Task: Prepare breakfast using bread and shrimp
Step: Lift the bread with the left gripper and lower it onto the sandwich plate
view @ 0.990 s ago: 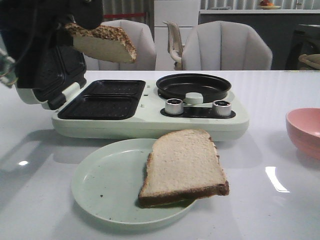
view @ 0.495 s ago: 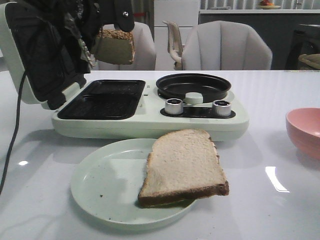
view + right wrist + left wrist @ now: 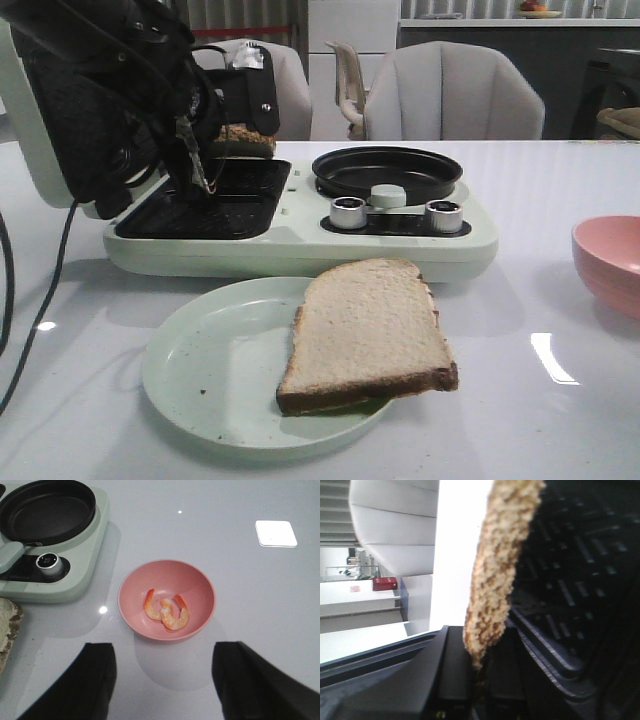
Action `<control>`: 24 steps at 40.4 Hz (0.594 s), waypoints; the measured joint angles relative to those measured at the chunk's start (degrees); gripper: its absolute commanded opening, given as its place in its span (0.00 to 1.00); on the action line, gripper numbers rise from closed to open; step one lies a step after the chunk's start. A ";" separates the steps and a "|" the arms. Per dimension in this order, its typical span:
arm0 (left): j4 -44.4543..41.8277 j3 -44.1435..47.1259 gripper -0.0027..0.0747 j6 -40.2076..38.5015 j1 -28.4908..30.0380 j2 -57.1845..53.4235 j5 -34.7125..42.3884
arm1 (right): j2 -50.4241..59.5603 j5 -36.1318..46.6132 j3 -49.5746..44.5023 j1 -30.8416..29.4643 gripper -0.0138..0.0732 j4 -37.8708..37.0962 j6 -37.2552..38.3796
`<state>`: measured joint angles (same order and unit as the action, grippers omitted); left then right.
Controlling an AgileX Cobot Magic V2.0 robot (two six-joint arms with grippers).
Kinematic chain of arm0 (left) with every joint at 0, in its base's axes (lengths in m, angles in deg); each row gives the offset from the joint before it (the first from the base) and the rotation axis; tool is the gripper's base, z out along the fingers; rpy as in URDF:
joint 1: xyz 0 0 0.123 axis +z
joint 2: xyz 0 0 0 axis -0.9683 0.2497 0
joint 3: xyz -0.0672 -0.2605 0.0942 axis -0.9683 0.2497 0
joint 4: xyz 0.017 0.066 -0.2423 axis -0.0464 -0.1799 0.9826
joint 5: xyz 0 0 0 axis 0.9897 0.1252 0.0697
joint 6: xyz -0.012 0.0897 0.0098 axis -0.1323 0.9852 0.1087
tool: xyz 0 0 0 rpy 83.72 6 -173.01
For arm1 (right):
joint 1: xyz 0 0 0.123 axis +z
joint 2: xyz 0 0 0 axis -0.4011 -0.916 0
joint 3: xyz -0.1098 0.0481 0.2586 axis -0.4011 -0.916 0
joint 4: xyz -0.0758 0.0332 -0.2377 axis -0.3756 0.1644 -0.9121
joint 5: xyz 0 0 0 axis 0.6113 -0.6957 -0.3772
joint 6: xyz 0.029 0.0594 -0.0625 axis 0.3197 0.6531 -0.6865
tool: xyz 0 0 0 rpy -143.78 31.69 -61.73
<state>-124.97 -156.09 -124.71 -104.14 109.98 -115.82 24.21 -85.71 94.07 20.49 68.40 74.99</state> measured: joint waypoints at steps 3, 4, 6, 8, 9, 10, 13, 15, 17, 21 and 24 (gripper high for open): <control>-0.05 0.00 0.29 0.00 0.00 0.45 0.54 | 0.00 0.00 0.00 0.00 0.76 0.00 0.00; -0.14 0.00 0.34 0.00 0.00 0.49 0.67 | 0.00 0.00 0.00 0.00 0.76 0.00 0.00; -0.26 0.00 0.40 0.00 0.00 0.58 0.91 | 0.00 0.00 0.00 0.00 0.76 0.00 0.00; -0.37 0.00 0.48 0.00 0.00 0.62 0.91 | 0.00 0.00 0.00 0.00 0.76 0.00 0.00; -0.37 0.00 0.52 0.00 0.00 0.73 0.91 | 0.00 0.00 0.00 0.00 0.76 0.00 0.00; -0.37 0.00 0.54 0.00 0.00 0.72 0.91 | 0.00 0.00 0.00 0.00 0.76 0.00 0.00; -0.37 0.00 0.61 0.00 0.00 0.72 0.91 | 0.00 0.00 0.00 0.00 0.76 0.00 0.00; -0.37 -0.15 0.62 0.00 0.00 0.72 0.91 | 0.00 0.00 0.00 0.00 0.76 0.00 0.00; -0.37 -0.18 0.62 0.00 0.00 0.72 0.91 | 0.00 0.00 0.00 0.00 0.76 0.00 0.00; -0.37 -0.27 0.62 0.00 0.00 0.72 0.91 | 0.00 0.00 0.00 0.00 0.76 0.00 0.00; -0.37 -0.27 0.62 0.00 0.00 0.72 0.41 | 0.00 0.00 0.00 0.00 0.76 0.00 0.00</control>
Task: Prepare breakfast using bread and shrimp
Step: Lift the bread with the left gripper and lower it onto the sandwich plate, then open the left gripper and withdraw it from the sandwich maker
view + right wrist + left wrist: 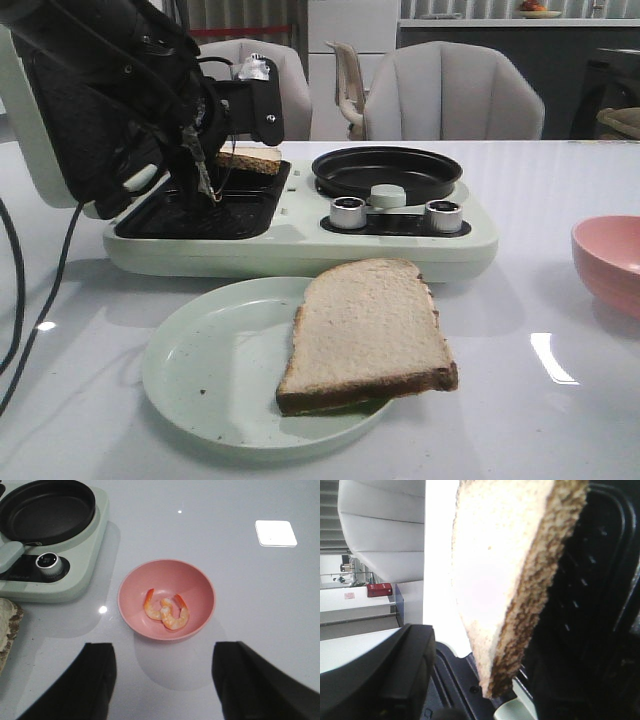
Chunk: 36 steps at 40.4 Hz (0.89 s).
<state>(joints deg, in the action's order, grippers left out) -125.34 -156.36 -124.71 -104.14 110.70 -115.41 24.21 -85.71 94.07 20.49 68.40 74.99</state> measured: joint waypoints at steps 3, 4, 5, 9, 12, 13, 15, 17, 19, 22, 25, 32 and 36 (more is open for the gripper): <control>0.00 0.13 0.62 0.00 0.00 0.00 -0.48 | 0.00 0.00 0.00 0.00 0.76 0.00 0.00; 0.00 0.41 0.62 0.00 0.00 -0.27 -0.58 | 0.00 0.00 0.00 0.00 0.76 0.00 0.00; 0.11 0.96 0.62 0.00 0.00 -0.69 -0.58 | 0.00 0.00 0.00 0.00 0.76 0.00 0.00; 0.79 4.12 0.62 0.00 -0.10 -3.37 0.02 | 0.00 0.00 0.00 0.00 0.76 0.00 0.00; 0.89 6.90 0.62 0.00 -0.23 -6.44 0.12 | 0.00 0.00 0.00 0.00 0.76 0.00 0.00; 1.02 8.07 0.62 0.00 -0.35 -7.37 0.12 | 0.00 0.00 0.00 0.00 0.76 0.00 0.00; 1.89 10.14 0.62 0.00 -0.97 -9.58 -0.65 | 0.00 0.00 0.00 0.00 0.76 0.00 0.00; 3.30 12.23 0.62 -0.19 -1.82 -12.30 -2.33 | 0.00 0.00 0.00 0.00 0.76 0.00 0.00; 5.12 14.28 0.62 -0.82 -3.01 -14.87 -4.43 | 0.00 0.00 0.00 0.00 0.76 0.00 0.00; 8.40 17.29 0.62 -1.35 -5.81 -19.06 -7.08 | 0.00 0.00 0.00 0.00 0.76 0.00 0.00; 12.93 19.67 0.62 -1.64 -9.18 -23.85 -8.69 | 0.00 0.00 0.00 0.00 0.76 0.00 0.00; 30.74 24.16 0.62 -1.64 -18.23 -36.38 -13.39 | 0.00 0.00 0.00 0.00 0.76 0.00 0.00; 41.13 26.45 0.62 -1.64 -23.02 -43.82 -16.62 | 0.00 0.00 0.00 0.00 0.76 0.00 0.00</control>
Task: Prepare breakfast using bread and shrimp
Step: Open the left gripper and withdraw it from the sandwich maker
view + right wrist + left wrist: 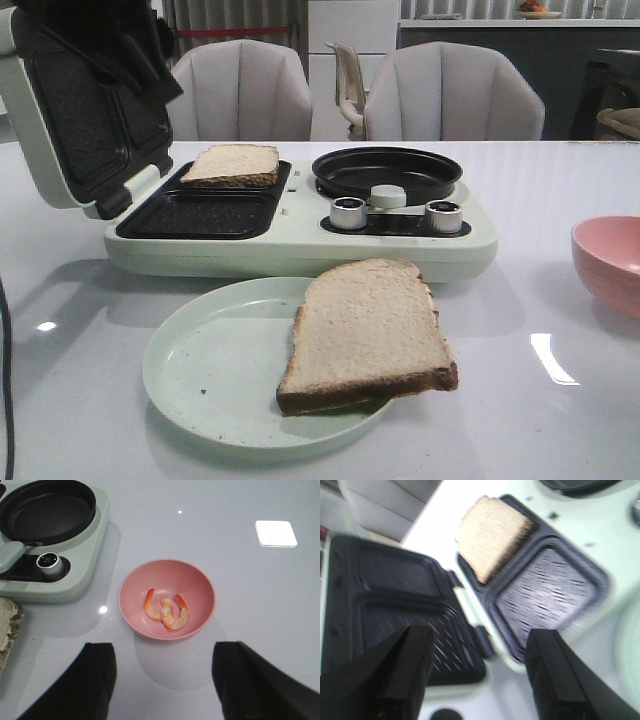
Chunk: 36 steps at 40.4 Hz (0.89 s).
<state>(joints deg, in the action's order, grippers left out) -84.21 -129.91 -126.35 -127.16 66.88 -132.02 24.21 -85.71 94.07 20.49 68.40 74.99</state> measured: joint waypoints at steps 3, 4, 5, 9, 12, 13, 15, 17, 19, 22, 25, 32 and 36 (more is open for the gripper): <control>7.10 1.92 0.62 0.00 -3.74 -5.03 -1.22 | 0.00 0.00 0.00 0.00 0.76 0.00 0.00; 8.91 2.41 0.62 0.00 -5.07 -6.98 -1.62 | 0.00 0.00 0.00 0.00 0.76 0.00 0.00; 11.80 3.19 0.62 0.00 -6.39 -8.88 -1.81 | 0.00 0.00 0.00 0.00 0.76 0.00 0.00; 18.48 5.36 0.62 0.00 -11.06 -15.81 -2.48 | 0.00 0.00 0.00 0.00 0.76 0.00 0.00; 22.27 7.11 0.62 0.00 -14.75 -20.21 -3.03 | 0.00 0.00 0.00 0.00 0.76 0.00 0.00; 23.13 7.51 0.62 0.00 -16.11 -21.91 -3.17 | 0.00 0.00 0.00 0.00 0.76 0.00 0.00; 24.91 8.33 0.62 0.00 -18.46 -24.79 -3.31 | 0.00 0.00 0.00 0.00 0.76 0.00 0.00; 26.74 9.02 0.62 0.00 -21.06 -27.79 -3.31 | 0.00 0.00 0.00 0.00 0.76 0.00 0.00; 28.11 9.41 0.62 0.00 -23.25 -30.20 -3.31 | 0.00 0.11 0.00 0.00 0.76 0.00 0.00; 29.60 10.04 0.62 0.00 -26.19 -33.56 -3.39 | 0.00 0.21 0.00 0.00 0.76 0.00 0.00; 30.04 10.79 0.62 0.00 -28.84 -36.17 -3.09 | 0.00 0.10 0.00 0.00 0.76 0.00 0.00; 29.28 12.83 0.62 -0.08 -30.85 -40.28 -1.55 | 0.00 -0.77 0.00 0.00 0.76 0.68 0.00; 27.16 13.08 0.62 -0.50 -29.49 -41.08 -1.79 | 0.00 -0.80 0.00 0.00 0.76 1.78 0.00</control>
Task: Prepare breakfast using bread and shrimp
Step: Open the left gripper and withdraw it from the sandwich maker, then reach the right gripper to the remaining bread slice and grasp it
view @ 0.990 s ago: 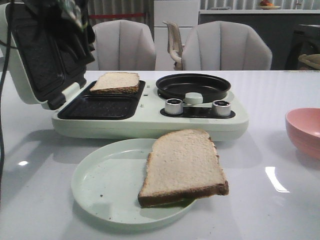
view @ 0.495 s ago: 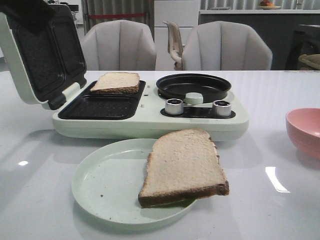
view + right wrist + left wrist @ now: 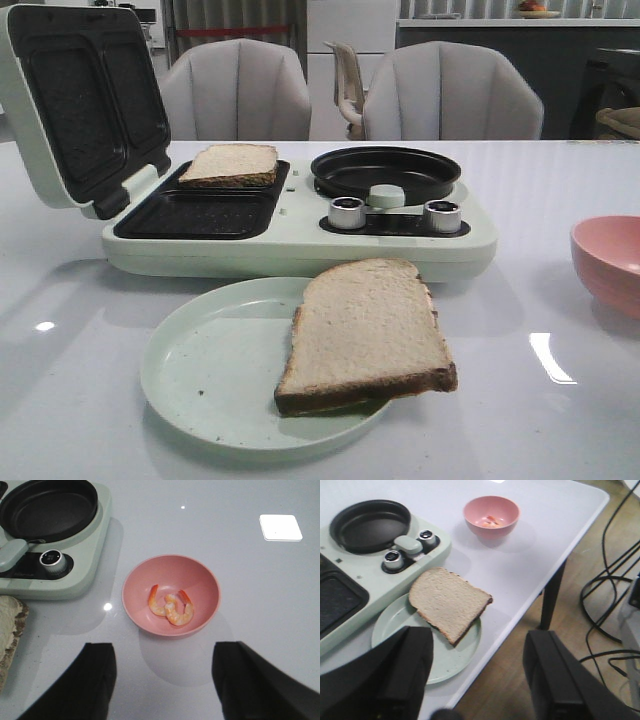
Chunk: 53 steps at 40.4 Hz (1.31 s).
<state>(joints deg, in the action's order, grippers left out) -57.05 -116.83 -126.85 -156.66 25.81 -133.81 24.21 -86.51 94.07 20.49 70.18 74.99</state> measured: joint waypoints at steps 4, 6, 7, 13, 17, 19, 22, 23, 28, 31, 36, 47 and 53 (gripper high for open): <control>-0.56 0.00 0.61 -0.16 3.36 0.00 0.00 | 0.00 0.00 0.00 0.00 0.76 1.20 0.00; 0.01 0.00 0.59 0.28 4.99 0.29 0.00 | 0.00 0.00 0.00 0.00 0.76 2.08 0.00; 0.52 0.00 0.58 0.86 5.67 0.62 0.00 | 0.00 0.00 0.00 0.00 0.76 2.59 0.00; 4.32 0.04 0.44 4.93 9.94 3.75 1.39 | -0.15 -0.88 0.00 0.00 0.76 5.00 -1.19; 5.70 0.13 0.32 6.36 12.73 5.80 2.00 | -1.62 -3.00 0.00 0.00 0.76 7.27 -4.59; 6.04 0.13 0.27 6.73 14.29 6.44 2.11 | -2.80 -4.10 0.00 0.13 0.76 9.55 -6.63; 7.27 0.13 0.19 7.46 16.18 6.80 2.11 | -5.31 -5.71 0.00 1.36 0.76 14.38 -11.28; 8.12 0.13 0.16 8.09 16.87 6.80 2.11 | -6.13 -6.38 0.00 2.06 0.76 15.67 -12.83; 12.97 0.13 0.16 13.00 19.40 6.69 2.11 | -12.20 -8.69 0.35 6.24 0.76 23.28 -20.78; 15.66 0.13 0.16 15.16 20.25 6.45 2.11 | -15.85 -9.07 0.49 8.85 0.76 27.03 -23.07; 20.13 0.13 0.16 18.50 20.84 6.35 2.01 | -24.07 -8.82 0.75 13.88 0.76 32.10 -24.51; 22.71 0.13 0.16 21.38 20.84 5.80 2.02 | -42.46 -7.12 5.11 17.09 0.76 41.42 -24.84; 22.13 0.13 0.16 21.51 20.84 5.80 2.02 | -51.06 -5.52 7.64 17.09 0.76 42.88 -25.03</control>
<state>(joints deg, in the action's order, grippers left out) -34.92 -116.70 -105.34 -135.82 31.61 -131.79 -26.85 -92.03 101.71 37.58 113.06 49.96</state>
